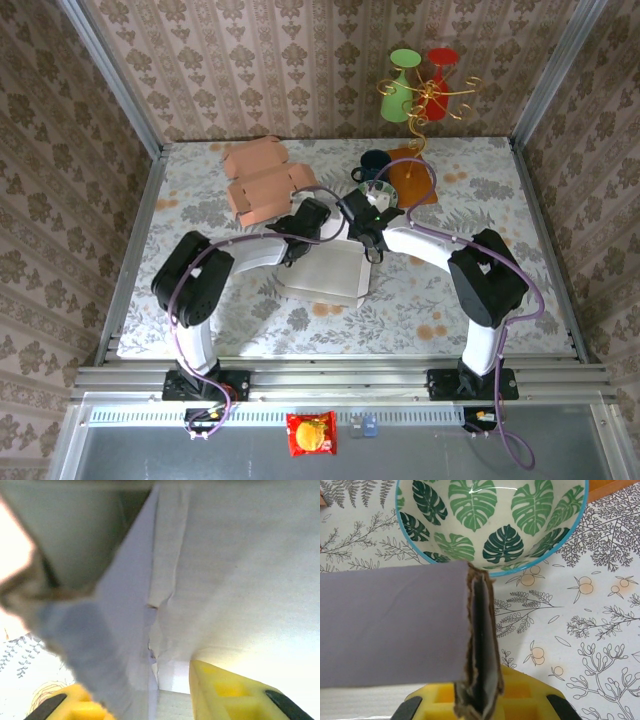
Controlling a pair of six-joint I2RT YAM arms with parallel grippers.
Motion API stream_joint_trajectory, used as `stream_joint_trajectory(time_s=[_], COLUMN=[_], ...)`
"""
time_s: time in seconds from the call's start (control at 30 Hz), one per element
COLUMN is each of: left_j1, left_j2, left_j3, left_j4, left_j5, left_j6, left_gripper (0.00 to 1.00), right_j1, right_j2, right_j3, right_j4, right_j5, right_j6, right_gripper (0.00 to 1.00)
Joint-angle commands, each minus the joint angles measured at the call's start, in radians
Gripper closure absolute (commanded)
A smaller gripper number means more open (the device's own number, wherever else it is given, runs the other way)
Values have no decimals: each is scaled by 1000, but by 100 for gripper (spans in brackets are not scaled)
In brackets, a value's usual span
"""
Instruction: Fold the paper box
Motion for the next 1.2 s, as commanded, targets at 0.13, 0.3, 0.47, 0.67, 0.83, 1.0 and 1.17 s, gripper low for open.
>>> stream_joint_trajectory(time_s=[0.13,0.3,0.47,0.67,0.83,1.0,1.17], left_j1=[41,52,55,75,78,79,76], left_j2=[-75,-101,-118,-166,-205,-243,-313], left_j3=[-38,-50,-55,-89,-105,-138,-166], left_j4=[46,30,3,-13,-28,-31,-40], left_j5=[173,245,284,283,317,329,329], left_j6=[58,81,81,49,51,40,31], left_gripper=[61,46,40,35,35,34,34], right_j1=[3,-1,-2,-3,-9,-20,-21], right_j2=[69,77,82,82,83,83,79], right_j3=[28,44,53,65,70,79,100], right_j4=[-133,-176,-185,-198,-210,-222,-245], right_j5=[-72,-74,-81,-86,-102,-128,-165], right_j6=[44,64,84,97,111,131,174], right_gripper=[100,100,100,100,100,100,100])
